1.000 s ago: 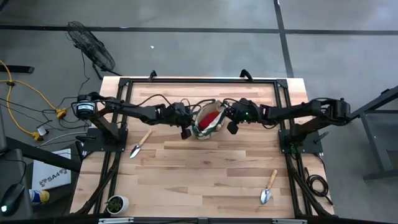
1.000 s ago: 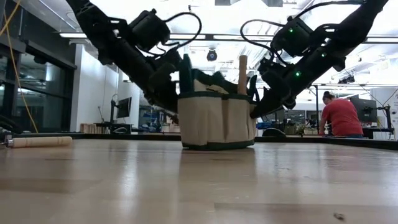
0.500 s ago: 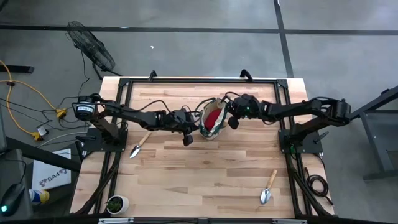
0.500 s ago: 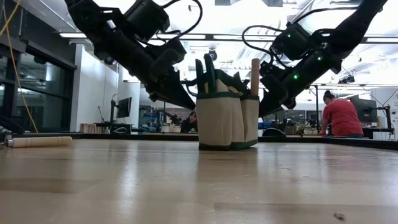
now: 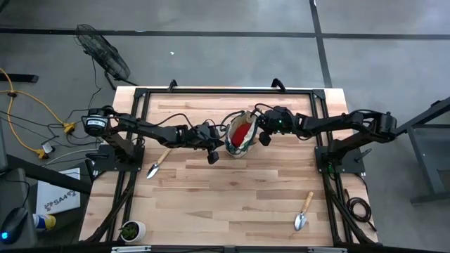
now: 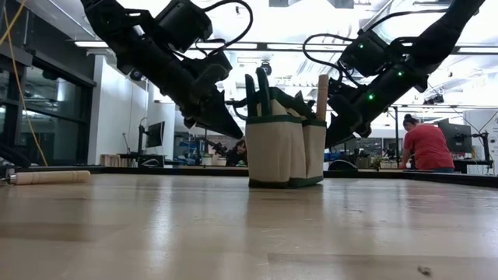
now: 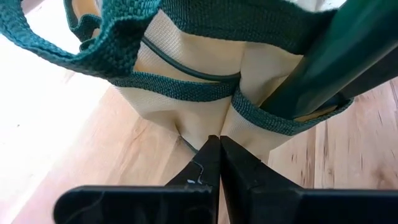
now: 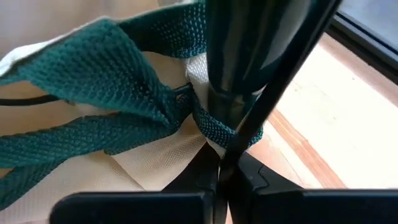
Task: Pick & Place Garden tools in Gardening bag
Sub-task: Adjust the gardening bag on the table
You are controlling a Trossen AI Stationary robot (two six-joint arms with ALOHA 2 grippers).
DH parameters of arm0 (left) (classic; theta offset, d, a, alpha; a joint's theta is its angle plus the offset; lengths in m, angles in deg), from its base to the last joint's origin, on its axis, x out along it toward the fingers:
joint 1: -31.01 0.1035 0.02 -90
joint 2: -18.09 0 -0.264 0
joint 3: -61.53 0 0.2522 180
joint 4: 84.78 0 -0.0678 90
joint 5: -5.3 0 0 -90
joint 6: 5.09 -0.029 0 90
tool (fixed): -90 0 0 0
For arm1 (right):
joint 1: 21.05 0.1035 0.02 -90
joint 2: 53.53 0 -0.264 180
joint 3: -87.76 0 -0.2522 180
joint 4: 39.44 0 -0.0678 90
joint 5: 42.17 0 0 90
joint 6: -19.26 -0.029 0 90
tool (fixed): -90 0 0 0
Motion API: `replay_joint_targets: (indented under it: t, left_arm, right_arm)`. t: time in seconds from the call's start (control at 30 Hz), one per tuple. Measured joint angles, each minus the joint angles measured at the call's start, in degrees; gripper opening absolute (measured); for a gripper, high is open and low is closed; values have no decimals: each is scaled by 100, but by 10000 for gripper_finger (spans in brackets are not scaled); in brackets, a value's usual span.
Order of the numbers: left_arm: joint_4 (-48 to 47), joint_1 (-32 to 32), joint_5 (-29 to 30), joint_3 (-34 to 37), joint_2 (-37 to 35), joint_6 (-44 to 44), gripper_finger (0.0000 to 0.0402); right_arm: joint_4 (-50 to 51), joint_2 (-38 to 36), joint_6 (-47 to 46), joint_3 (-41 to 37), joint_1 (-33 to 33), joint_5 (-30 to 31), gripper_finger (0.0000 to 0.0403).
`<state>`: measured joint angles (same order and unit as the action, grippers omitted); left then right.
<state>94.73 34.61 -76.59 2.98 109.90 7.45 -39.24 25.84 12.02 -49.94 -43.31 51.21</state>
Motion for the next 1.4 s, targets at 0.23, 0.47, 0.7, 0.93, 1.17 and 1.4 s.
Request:
replay_joint_targets:
  t: [0.23,0.47,0.7,0.93,1.17,1.4]
  left_arm:
    - [-93,0,44,0,-1,42,0]
    - [-187,13,197,-2,-2,128,0]
    - [-523,13,531,-4,-2,135,0]
    - [-1010,24,1712,-7,-2,149,0]
    - [-1029,535,1900,-7,-2,129,0]
    - [-983,1207,1329,-7,-2,-72,0]
  right_arm:
    - [141,0,2,0,-2,-33,95]
    - [602,-358,-15,-7,0,-39,186]
    - [1804,-1263,-185,-7,2,-29,207]
    - [3152,-1924,-963,-7,345,-38,185]
    - [3271,-1963,-1531,-7,1524,286,110]
    - [2885,-1923,-2179,-51,2935,1253,10]
